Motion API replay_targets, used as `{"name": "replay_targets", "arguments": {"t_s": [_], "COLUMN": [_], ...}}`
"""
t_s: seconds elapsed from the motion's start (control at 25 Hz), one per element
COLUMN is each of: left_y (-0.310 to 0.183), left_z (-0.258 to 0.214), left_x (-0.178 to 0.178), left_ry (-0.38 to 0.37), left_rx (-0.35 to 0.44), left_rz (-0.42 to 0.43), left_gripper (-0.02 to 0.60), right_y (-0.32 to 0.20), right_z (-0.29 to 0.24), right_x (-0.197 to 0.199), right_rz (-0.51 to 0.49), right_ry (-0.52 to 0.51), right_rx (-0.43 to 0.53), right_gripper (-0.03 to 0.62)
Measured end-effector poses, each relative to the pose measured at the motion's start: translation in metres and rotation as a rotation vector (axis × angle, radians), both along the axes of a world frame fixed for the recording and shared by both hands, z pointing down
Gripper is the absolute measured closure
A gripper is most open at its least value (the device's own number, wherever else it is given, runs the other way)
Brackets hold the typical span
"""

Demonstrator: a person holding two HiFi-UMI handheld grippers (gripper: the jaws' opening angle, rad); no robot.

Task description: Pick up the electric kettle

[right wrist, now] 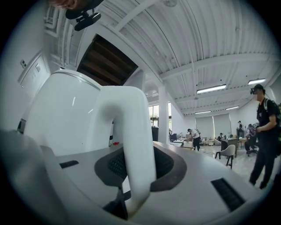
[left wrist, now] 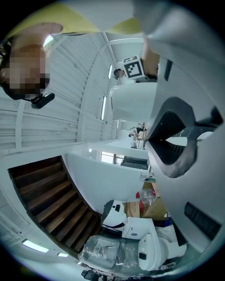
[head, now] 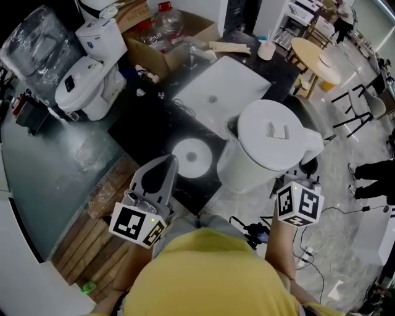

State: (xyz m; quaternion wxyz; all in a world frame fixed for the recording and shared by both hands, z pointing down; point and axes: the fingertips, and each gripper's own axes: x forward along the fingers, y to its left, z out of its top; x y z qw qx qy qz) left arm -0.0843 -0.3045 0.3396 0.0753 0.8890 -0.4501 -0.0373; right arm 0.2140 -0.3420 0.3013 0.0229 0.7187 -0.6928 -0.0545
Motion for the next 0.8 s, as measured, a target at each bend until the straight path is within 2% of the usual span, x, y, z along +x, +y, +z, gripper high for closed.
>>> {"name": "replay_targets", "arguments": {"t_s": [0.28,0.8], "left_y": [0.005,0.013], "left_z": [0.0,-0.013], "left_x": [0.018,0.084], "left_ry": [-0.019,-0.026], "left_rx": [0.004,0.046], "left_rz": [0.034,0.212], "left_gripper": [0.572,0.572], "right_y": [0.007,0.015], "right_z": [-0.002,-0.011], "right_x": [0.0,0.004], "right_rz": [-0.007,-0.019], "right_ry": [-0.007,-0.014], "right_rx": [0.006,0.025], "right_gripper": [0.493,0.493]}}
